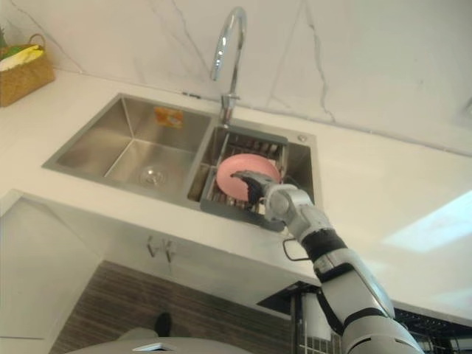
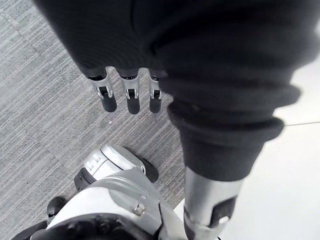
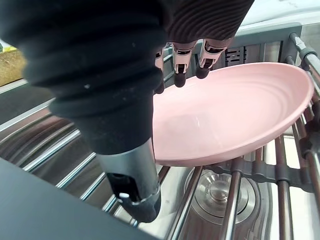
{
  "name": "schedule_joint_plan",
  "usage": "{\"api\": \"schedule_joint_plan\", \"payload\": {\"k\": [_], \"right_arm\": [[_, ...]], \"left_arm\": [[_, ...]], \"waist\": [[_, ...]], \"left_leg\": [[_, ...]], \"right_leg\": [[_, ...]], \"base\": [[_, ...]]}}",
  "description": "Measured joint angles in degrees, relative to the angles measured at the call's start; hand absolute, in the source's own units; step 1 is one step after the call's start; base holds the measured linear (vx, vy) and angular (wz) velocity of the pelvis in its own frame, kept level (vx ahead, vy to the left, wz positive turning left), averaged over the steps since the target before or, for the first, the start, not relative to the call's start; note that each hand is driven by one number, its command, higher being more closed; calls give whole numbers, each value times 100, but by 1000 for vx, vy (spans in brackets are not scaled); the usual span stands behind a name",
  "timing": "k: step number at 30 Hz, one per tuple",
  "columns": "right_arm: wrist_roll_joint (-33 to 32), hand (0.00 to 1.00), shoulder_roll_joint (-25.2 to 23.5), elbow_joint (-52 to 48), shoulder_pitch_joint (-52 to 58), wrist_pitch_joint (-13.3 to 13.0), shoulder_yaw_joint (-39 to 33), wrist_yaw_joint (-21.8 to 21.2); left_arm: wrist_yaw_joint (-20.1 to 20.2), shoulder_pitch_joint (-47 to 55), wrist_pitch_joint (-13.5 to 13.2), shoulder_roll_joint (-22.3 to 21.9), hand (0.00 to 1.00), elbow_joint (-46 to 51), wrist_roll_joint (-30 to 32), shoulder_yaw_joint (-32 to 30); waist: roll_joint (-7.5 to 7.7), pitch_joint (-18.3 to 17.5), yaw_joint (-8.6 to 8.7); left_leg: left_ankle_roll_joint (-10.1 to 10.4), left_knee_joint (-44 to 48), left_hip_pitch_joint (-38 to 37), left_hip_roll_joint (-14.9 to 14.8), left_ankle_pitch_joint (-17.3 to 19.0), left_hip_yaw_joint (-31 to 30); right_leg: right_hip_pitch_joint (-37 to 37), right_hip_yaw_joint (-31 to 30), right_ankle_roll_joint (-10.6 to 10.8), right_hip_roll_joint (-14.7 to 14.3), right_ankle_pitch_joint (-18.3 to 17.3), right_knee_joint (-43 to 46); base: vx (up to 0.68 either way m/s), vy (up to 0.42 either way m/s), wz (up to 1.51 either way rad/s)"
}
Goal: Walk over to the sink, pick up the cup, carry it to the dishwasher, place the cup inside the dishwasher, then close the dishwasher door
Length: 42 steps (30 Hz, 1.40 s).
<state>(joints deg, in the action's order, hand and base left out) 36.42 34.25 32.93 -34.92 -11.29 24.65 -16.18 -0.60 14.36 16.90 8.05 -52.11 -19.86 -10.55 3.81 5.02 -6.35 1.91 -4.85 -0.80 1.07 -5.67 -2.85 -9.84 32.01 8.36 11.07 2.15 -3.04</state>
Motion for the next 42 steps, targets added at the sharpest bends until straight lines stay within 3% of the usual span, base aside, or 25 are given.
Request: {"api": "schedule_joint_plan", "payload": {"k": [7,17,28,29,34,42], "right_arm": [[668,0,58,90,0,24,3,71],[1793,0,-22,519,61,671,-6,871],[2026,0,-216,1017,85,929,-130,1580],[2026,100,-216,1084,82,931,-159,1634],[2029,100,-244,1147,69,1007,-257,1835],[2029,100,-285,1323,-3,859,-243,2082]], "left_arm": [[-1,4,1,82,0,9,1,184],[-3,7,-19,91,0,27,0,318],[5,6,-124,90,0,23,35,396],[12,6,-137,89,0,23,45,400],[24,6,-198,88,0,-23,108,409],[57,2,-239,96,0,-26,155,435]], "waist": [[-4,5,5],[-82,82,-16],[-115,105,-137],[-112,107,-161],[-132,182,-159],[-129,226,-257]], "left_leg": [[-24,1,-30,-14,-16,48],[-16,0,-47,-12,-11,54],[-22,-2,-41,3,-20,-35],[-37,-2,-43,5,-31,-48],[-27,-3,-85,28,-40,-172],[-17,-4,-120,24,-33,-179]], "right_leg": [[-3,-15,1,-6,0,0],[-13,-10,-6,-6,-6,10],[-42,27,-49,-8,-58,30],[-48,40,-50,-6,-68,41],[-153,173,-43,0,-107,67],[-190,179,-44,-5,-120,75]], "base": [[16,-2,-3],[0,0,0],[1,1,3],[0,0,5],[3,4,13],[-1,1,1]]}}
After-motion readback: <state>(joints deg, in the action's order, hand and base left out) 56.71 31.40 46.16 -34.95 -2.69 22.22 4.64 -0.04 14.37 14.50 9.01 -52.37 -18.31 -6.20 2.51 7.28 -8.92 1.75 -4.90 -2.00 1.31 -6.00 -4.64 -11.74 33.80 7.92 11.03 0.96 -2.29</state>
